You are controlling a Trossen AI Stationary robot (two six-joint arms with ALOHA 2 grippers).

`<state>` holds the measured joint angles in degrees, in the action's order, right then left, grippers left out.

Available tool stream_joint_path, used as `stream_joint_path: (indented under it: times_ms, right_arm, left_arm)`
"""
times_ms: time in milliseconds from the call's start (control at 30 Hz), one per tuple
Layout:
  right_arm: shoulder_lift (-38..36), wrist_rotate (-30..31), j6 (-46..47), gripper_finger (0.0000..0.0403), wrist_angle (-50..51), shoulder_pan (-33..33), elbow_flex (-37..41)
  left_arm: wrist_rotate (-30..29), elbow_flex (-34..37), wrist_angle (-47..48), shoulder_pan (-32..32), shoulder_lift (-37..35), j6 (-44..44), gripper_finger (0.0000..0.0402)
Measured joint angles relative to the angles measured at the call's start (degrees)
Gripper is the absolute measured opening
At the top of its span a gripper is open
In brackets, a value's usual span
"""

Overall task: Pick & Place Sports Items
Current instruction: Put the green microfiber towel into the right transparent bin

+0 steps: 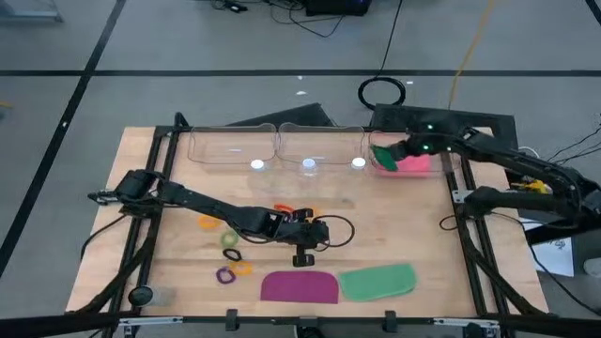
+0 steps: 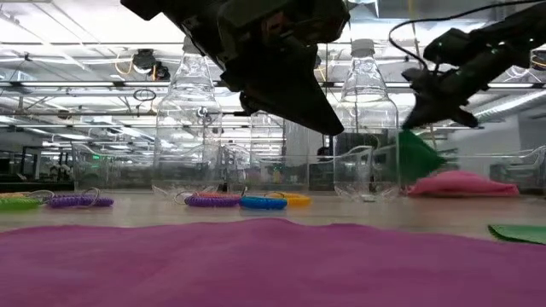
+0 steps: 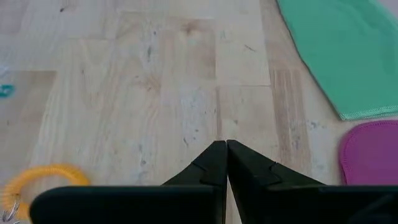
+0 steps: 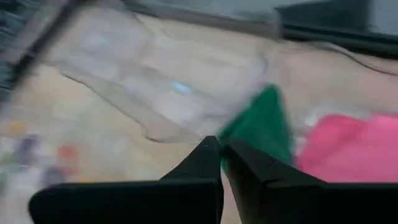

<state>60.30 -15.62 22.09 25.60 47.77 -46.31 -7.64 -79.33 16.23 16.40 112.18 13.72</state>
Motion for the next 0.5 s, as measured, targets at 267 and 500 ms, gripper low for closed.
stream_joint_path:
  times_ms: [267,500]
  right_arm:
    - [-0.1,8.7,-3.1,0.0000,2.5,3.2,7.1]
    - [-1.6,12.8,-5.2,0.0000,0.7,6.7,10.2]
  left_arm:
    - [0.0,0.0,0.0,0.0,0.0,0.2,0.0010]
    - [0.0,0.0,0.0,0.0,0.0,0.3,0.0010]
